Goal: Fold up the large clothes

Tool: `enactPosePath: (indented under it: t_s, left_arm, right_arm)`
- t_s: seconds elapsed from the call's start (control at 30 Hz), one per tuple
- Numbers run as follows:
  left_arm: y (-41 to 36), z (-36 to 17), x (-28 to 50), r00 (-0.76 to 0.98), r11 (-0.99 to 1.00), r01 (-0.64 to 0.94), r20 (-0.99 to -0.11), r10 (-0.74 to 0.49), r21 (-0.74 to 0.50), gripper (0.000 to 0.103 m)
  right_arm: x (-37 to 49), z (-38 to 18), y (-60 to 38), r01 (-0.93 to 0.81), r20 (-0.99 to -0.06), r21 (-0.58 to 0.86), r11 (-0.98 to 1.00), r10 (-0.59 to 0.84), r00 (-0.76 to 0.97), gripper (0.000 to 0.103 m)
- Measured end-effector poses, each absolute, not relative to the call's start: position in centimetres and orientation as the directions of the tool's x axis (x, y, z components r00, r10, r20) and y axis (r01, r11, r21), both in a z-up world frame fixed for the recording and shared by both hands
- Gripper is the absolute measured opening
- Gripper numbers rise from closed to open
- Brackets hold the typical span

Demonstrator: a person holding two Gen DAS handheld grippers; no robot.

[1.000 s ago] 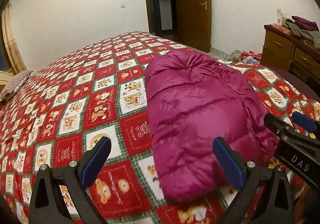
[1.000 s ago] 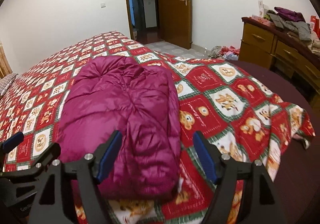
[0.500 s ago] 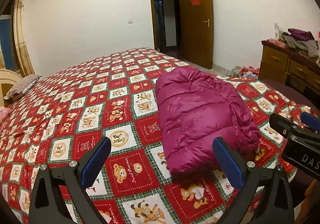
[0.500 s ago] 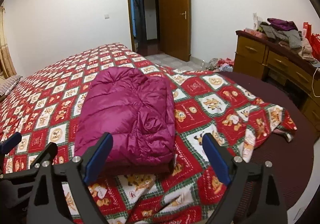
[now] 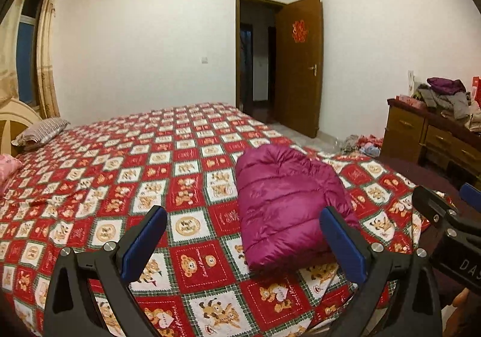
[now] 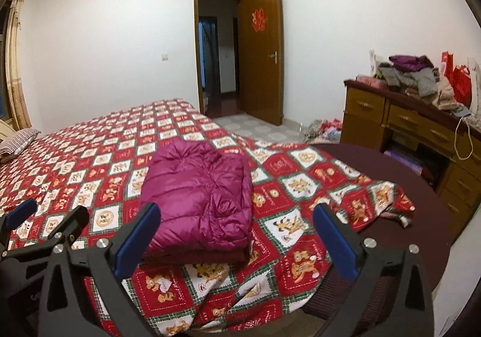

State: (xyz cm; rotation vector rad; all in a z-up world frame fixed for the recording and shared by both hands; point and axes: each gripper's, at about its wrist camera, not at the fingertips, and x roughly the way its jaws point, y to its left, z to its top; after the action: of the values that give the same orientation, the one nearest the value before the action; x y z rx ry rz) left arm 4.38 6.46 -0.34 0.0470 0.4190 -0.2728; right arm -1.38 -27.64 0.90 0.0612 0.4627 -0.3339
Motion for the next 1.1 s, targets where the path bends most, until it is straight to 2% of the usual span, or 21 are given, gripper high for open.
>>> enactPosePath:
  t_s: [0.57,1.1]
  left_arm:
    - [7.8,2.9,0.6,0.921,0.965,0.261,-0.291,-0.258,-0.030,0.102]
    - [8.3,4.5,-1.0,0.946,0.970,0.243,-0.216,-0.240,-0.010,0.102]
  right_arm:
    - [-5.0,4.3,-26.2,0.321,-0.304,-0.007,0.947,-0.308,0.901,0.103]
    - [-6.5,5.6,-25.5,0.320,-0.235,-0.011,0.947,-0.314,0.920,0.103]
